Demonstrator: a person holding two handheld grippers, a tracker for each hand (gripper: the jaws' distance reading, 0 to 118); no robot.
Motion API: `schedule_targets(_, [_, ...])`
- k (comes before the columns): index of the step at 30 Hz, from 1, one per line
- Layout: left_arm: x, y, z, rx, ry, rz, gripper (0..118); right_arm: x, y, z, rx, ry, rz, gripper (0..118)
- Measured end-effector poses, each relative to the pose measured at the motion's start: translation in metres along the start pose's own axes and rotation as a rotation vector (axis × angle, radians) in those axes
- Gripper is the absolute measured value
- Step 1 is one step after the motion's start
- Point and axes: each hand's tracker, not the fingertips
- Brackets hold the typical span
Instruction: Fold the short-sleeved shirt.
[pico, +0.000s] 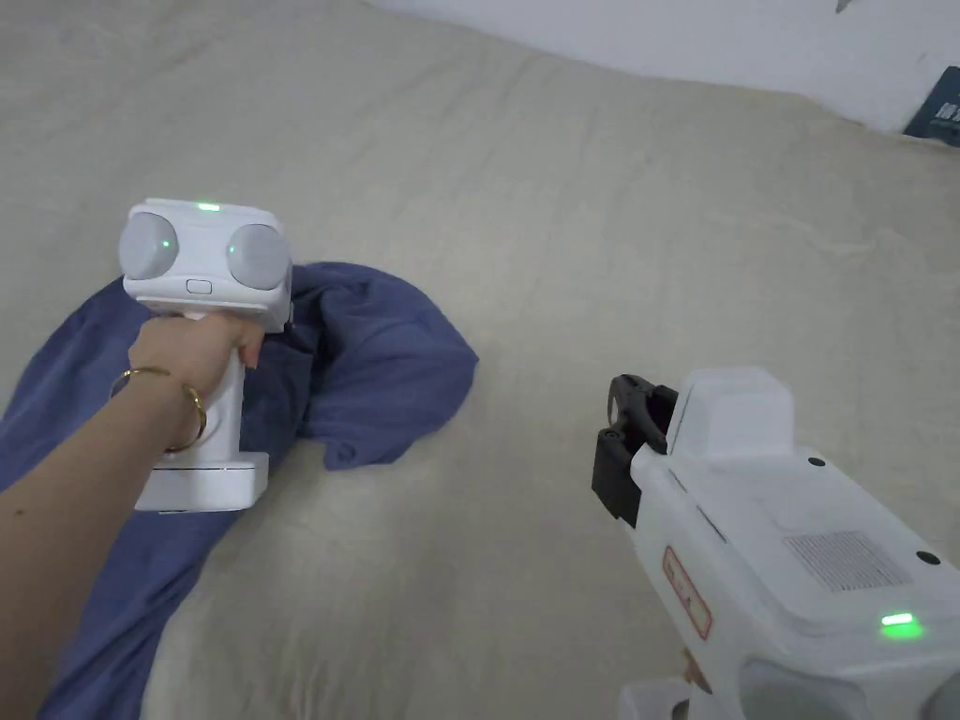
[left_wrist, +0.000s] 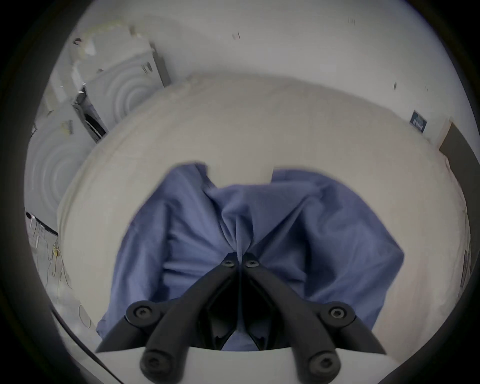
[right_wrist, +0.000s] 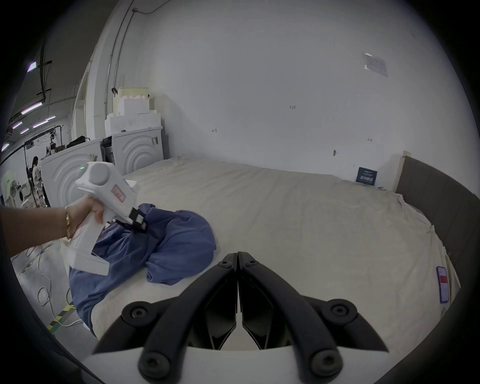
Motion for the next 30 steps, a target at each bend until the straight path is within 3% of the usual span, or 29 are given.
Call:
schedule_targets(2, [-0.004, -0.003, 0.028, 0.073, 0.017, 0.004, 0, -0.021, 0.034, 0.001, 0.019, -0.011, -0.001, 0])
schedule_targets(6, [-0.027, 0.012, 0.095, 0.179, -0.017, 0.103, 0, -0.024, 0.04, 0.033, 0.062, -0.039, 0.006, 0])
schedule_targets(13, [-0.052, 0.048, 0.229, 0.395, -0.086, 0.126, 0, -0.026, 0.044, 0.088, 0.142, -0.063, 0.022, 0])
schedule_targets(21, [-0.046, 0.071, 0.376, 0.646, -0.16, 0.051, 0, -0.007, 0.049, 0.132, 0.226, -0.127, -0.033, 0])
schedule_targets(30, [0.043, 0.073, 0.397, 0.692, -0.333, -0.121, 0, 0.025, 0.05, 0.156, 0.271, -0.23, -0.083, 0])
